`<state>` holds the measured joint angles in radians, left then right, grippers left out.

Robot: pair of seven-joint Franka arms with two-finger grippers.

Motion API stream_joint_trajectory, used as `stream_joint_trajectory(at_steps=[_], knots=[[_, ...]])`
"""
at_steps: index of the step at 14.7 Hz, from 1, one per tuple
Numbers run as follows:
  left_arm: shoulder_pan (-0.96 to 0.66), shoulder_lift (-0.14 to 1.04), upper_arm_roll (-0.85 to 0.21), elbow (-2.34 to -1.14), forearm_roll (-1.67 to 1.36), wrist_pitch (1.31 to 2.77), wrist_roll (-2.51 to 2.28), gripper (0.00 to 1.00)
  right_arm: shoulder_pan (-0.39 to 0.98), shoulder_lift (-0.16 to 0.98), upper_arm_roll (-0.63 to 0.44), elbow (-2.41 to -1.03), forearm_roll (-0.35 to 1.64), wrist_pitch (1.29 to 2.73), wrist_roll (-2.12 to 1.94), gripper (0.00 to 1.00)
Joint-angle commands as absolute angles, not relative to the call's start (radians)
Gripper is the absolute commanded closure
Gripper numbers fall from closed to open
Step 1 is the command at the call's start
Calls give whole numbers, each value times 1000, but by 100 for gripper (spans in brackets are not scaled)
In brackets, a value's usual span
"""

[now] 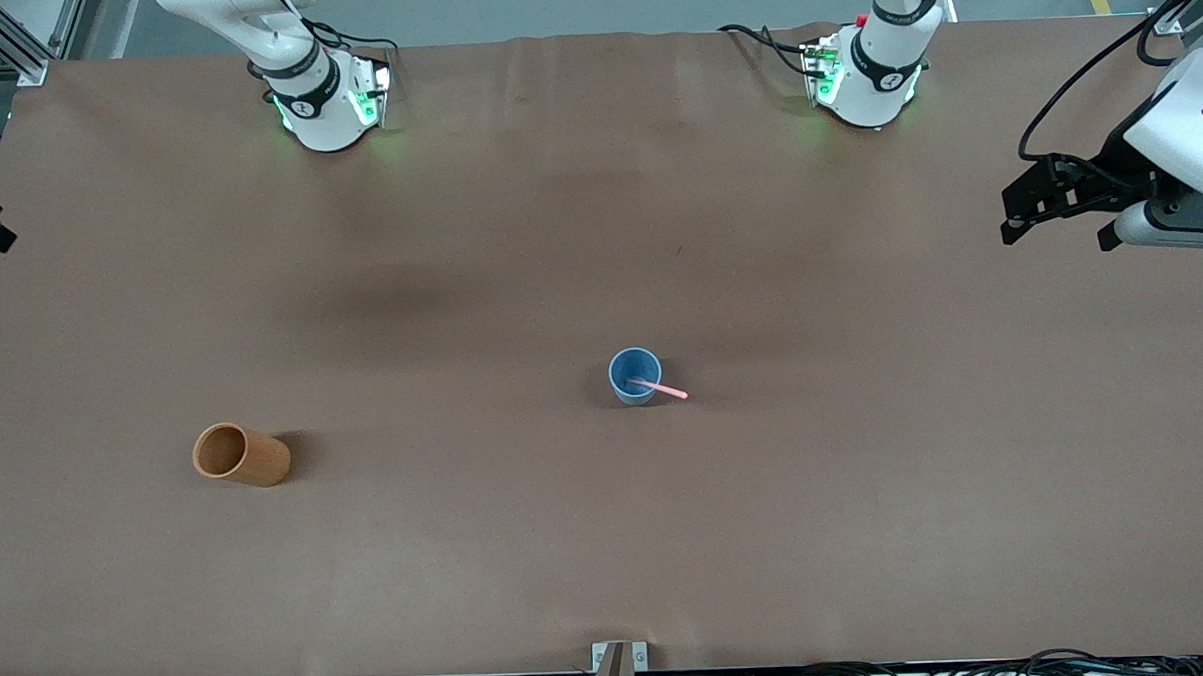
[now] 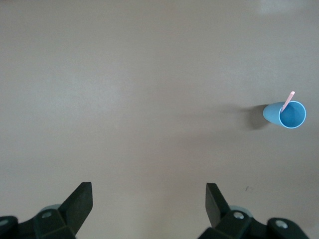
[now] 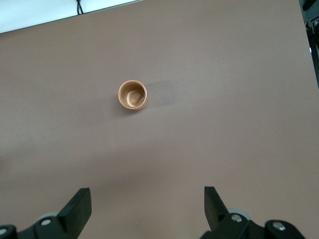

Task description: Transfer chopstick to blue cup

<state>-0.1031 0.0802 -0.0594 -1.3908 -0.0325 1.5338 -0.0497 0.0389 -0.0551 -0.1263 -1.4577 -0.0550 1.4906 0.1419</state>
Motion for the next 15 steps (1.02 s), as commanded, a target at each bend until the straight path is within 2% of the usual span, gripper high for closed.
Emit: stream_joint_trajectory(at_steps=[1, 4, 15], knots=[[-103, 69, -55, -1399, -40, 1528, -31, 0, 2, -17, -121, -1457, -28, 1468, 103, 0], [-103, 69, -54, -1399, -38, 1526, -31, 0, -3, -12, -121, -1496, -22, 1486, 103, 0], [-98, 75, -54, -1396, -37, 1525, -40, 0, -3, -8, -118, -1497, -20, 1508, 72, 0]])
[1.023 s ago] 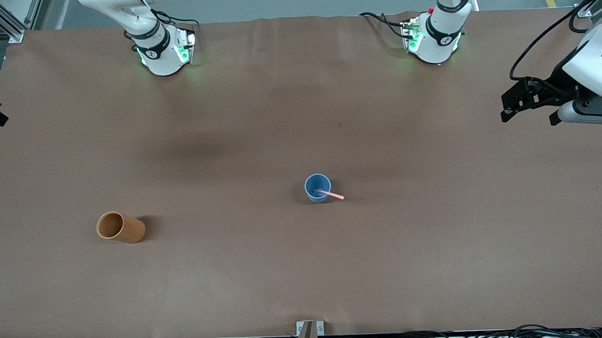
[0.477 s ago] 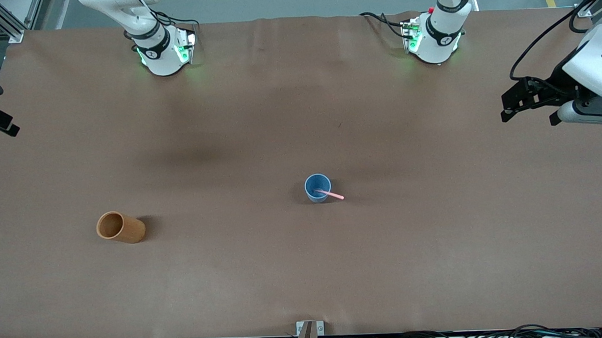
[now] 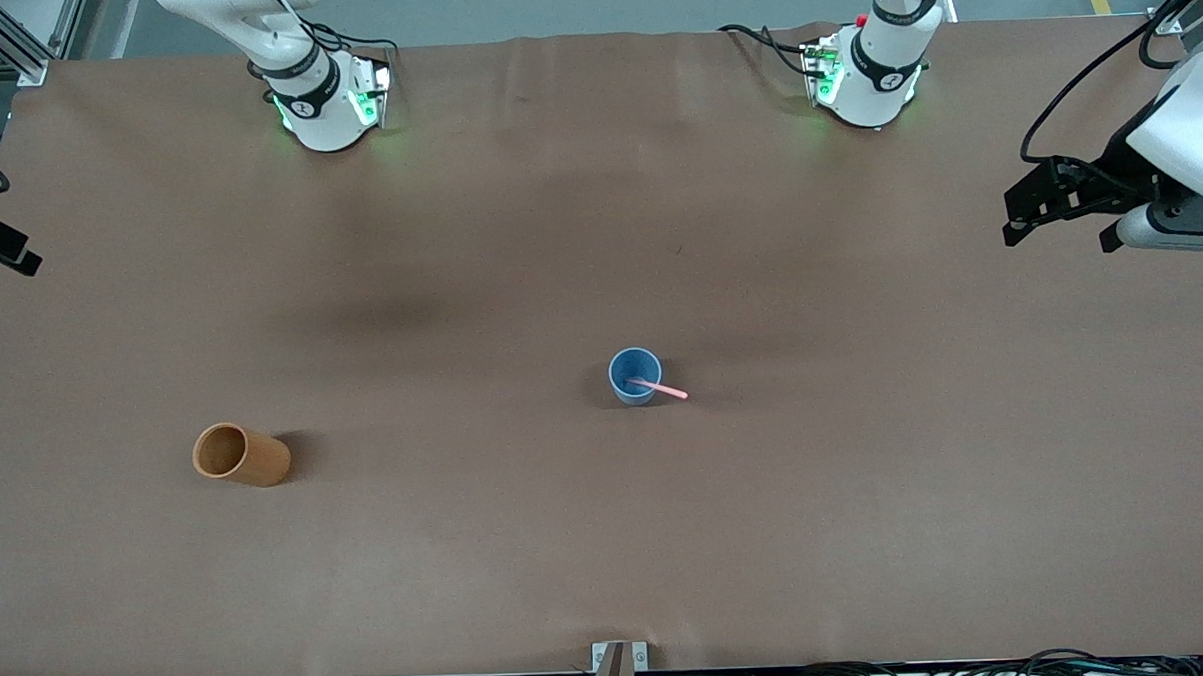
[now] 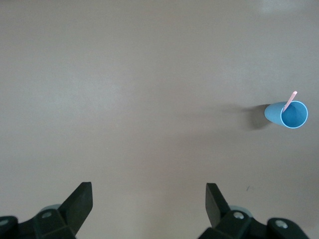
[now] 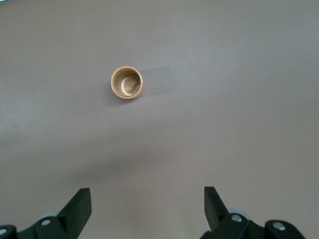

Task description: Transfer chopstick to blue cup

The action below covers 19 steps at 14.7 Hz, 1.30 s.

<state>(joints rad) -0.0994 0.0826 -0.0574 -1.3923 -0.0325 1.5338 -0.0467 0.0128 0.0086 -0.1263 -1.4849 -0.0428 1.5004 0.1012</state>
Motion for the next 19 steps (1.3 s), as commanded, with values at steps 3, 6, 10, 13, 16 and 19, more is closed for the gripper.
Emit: stream_joint_trajectory(at_steps=[3, 6, 10, 13, 16, 19], knots=[[-98, 75, -54, -1396, -38, 1525, -37, 0, -35, -8, -120, -1497, 44, 1506, 26, 0], [-98, 75, -54, -1396, -43, 1525, -37, 0, -58, -8, -112, -1497, 66, 1505, -6, 0], [-97, 75, -54, -1396, -46, 1525, -34, 0, -69, -9, -89, -1497, 45, 1506, -11, 0], [-97, 75, -54, -1396, -48, 1525, -34, 0, -93, -9, -37, -1497, 9, 1505, -11, 0], [-97, 75, -54, -1396, -48, 1525, -32, 0, -97, -11, -26, -1499, 8, 1503, -9, 0], [-98, 75, -54, -1396, -48, 1525, -32, 0, -95, -8, -26, -1497, 3, 1505, -11, 0]])
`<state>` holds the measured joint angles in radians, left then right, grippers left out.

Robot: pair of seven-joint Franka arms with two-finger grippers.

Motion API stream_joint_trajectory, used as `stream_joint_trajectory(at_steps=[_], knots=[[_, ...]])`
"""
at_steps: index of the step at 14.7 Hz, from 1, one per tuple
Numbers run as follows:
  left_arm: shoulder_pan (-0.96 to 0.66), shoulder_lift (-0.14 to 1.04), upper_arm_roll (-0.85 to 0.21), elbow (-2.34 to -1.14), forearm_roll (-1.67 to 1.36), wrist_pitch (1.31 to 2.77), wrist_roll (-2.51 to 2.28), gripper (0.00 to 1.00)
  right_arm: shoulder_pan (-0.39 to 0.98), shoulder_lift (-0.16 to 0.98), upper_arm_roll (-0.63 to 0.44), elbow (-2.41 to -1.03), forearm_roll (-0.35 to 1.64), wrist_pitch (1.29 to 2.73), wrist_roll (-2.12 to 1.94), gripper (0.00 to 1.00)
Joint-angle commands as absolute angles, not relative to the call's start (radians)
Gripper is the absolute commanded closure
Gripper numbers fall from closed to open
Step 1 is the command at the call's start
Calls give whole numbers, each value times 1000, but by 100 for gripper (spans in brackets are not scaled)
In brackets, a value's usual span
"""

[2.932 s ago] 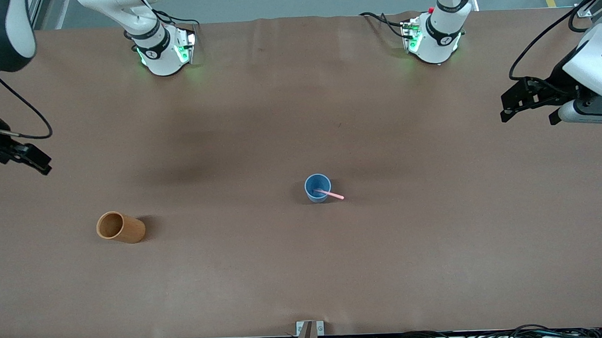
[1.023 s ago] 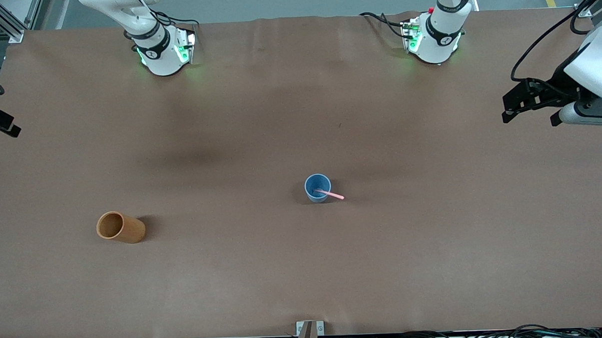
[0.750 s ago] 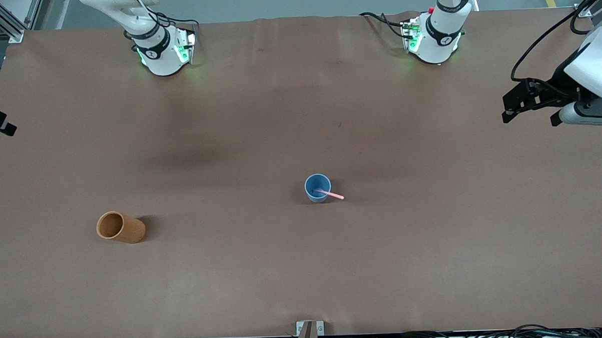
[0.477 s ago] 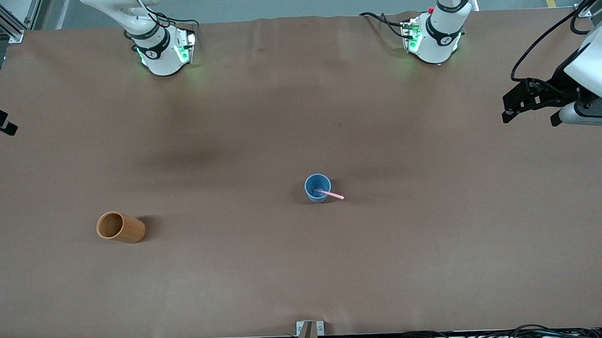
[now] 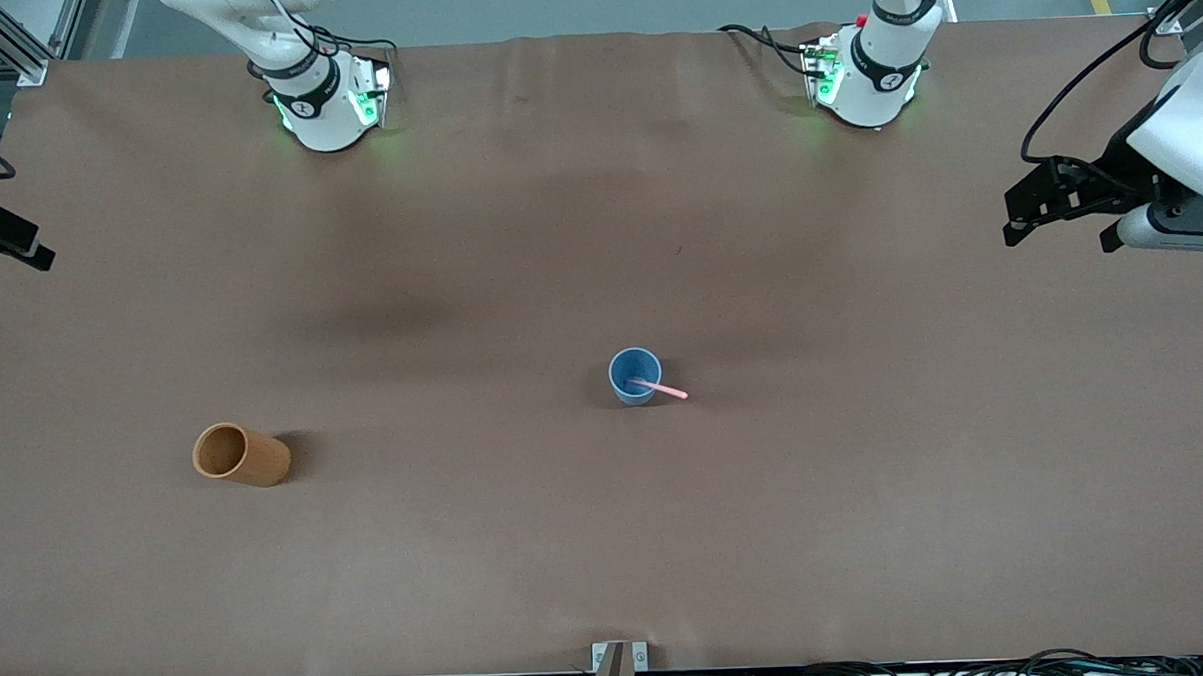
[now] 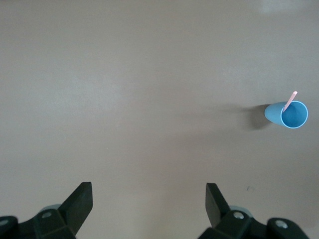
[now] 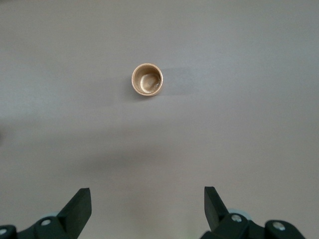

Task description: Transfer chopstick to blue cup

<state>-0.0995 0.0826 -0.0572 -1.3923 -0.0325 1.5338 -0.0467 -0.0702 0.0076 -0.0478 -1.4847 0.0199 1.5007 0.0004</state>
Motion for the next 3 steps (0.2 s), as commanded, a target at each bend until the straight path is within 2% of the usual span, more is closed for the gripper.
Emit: stream_joint_trajectory(at_steps=[1, 3], knots=[[-97, 75, -54, -1396, -48, 1525, -32, 0, -92, -6, -26, -1497, -18, 1505, -12, 0], [-97, 75, -54, -1396, -49, 1525, -32, 0, -81, -8, -23, -1497, -40, 1497, -11, 0]])
